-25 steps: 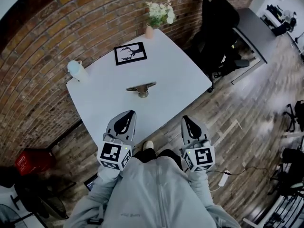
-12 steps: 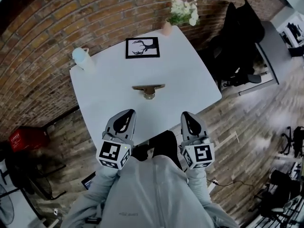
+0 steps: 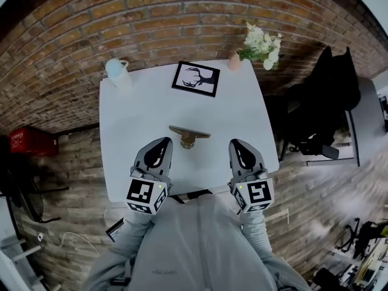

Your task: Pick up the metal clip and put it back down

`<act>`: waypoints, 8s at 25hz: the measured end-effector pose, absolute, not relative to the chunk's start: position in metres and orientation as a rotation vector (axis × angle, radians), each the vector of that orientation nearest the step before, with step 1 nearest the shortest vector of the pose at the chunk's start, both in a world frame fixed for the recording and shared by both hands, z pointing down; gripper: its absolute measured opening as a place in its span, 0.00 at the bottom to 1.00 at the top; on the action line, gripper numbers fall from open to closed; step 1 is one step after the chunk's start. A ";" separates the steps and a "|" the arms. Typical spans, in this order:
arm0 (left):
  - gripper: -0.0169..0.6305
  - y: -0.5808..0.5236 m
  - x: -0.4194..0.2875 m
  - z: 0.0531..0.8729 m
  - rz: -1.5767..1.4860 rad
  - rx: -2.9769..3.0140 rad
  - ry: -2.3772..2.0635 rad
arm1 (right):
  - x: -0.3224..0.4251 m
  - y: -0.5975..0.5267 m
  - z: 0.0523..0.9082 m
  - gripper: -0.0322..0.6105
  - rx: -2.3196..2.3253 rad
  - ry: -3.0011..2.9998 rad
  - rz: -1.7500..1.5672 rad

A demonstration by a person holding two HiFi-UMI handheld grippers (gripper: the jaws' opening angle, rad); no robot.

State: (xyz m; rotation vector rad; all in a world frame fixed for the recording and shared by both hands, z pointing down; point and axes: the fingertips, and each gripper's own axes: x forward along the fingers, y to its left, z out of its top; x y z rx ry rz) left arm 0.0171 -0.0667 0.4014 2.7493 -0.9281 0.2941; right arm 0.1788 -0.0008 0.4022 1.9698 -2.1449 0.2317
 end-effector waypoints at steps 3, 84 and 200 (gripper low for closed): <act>0.08 -0.072 0.024 0.398 0.276 2.718 -1.030 | 0.190 -0.020 0.400 0.09 1.880 -2.221 0.204; 0.08 -0.085 -0.013 0.487 0.370 2.404 -1.194 | 0.071 -0.088 0.634 0.46 0.833 -2.135 0.255; 0.08 -0.083 0.002 0.397 0.252 2.581 -1.241 | 0.183 -0.060 0.383 0.21 1.533 -2.475 0.297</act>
